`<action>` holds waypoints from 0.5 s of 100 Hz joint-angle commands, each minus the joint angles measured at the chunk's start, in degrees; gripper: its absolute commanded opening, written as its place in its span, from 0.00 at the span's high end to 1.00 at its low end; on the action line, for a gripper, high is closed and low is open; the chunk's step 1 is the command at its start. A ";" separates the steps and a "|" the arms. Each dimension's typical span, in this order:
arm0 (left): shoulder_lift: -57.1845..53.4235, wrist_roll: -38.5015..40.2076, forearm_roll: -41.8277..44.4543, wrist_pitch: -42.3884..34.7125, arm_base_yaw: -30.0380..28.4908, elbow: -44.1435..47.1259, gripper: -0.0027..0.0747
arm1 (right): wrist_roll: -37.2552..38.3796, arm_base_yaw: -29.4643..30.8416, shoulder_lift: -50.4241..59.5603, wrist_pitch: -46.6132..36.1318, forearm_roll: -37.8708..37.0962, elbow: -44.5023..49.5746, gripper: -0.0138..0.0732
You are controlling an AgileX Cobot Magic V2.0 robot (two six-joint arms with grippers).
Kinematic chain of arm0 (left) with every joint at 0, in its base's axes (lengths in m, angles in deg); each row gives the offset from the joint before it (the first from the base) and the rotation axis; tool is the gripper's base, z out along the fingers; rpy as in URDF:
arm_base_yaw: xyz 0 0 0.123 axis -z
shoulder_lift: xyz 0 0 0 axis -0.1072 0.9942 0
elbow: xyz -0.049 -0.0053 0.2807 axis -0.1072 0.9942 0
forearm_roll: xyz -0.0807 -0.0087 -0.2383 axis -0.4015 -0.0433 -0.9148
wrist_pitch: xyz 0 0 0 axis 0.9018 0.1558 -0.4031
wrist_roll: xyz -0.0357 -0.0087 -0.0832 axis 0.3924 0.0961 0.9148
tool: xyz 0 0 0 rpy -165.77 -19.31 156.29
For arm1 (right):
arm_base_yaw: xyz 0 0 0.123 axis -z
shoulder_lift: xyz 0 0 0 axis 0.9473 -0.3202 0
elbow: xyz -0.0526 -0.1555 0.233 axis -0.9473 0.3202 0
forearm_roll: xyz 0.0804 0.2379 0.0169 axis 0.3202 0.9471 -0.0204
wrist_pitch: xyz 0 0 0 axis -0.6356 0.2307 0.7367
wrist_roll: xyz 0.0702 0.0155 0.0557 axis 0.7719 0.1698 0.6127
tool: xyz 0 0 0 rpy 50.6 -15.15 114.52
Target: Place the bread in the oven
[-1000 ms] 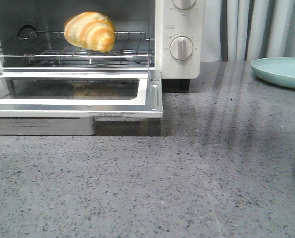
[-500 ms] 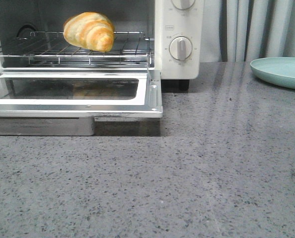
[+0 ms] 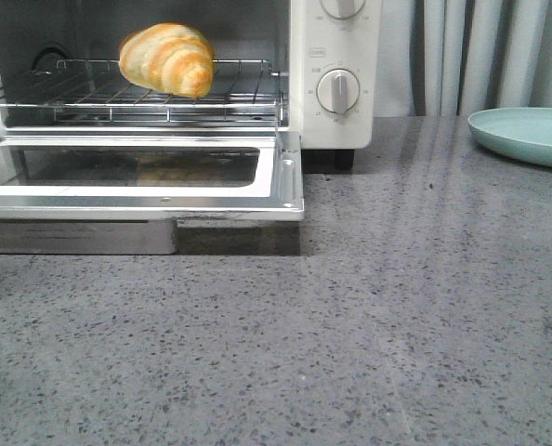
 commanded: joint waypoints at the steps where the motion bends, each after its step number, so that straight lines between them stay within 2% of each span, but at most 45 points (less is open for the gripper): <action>1: -2.28 0.71 -0.87 -1.70 -0.13 -1.73 0.99 | -0.70 -0.01 1.32 -3.75 -1.55 -0.36 0.92; 13: -10.49 0.71 -0.46 -1.42 -0.13 -1.51 0.99 | -0.70 -0.01 8.87 -8.42 -1.55 6.38 0.92; 32: -33.28 0.71 1.32 -8.13 -0.13 1.55 0.99 | -0.17 -0.01 27.80 -9.46 -5.79 23.19 0.92; 43: -44.58 0.71 5.87 -9.15 -0.13 4.65 0.99 | -0.17 -0.01 36.86 -5.84 -10.72 30.97 0.92; 50: -48.91 0.71 7.18 -8.64 -0.13 6.53 0.99 | -0.17 -0.01 41.69 -1.88 -10.95 35.08 0.92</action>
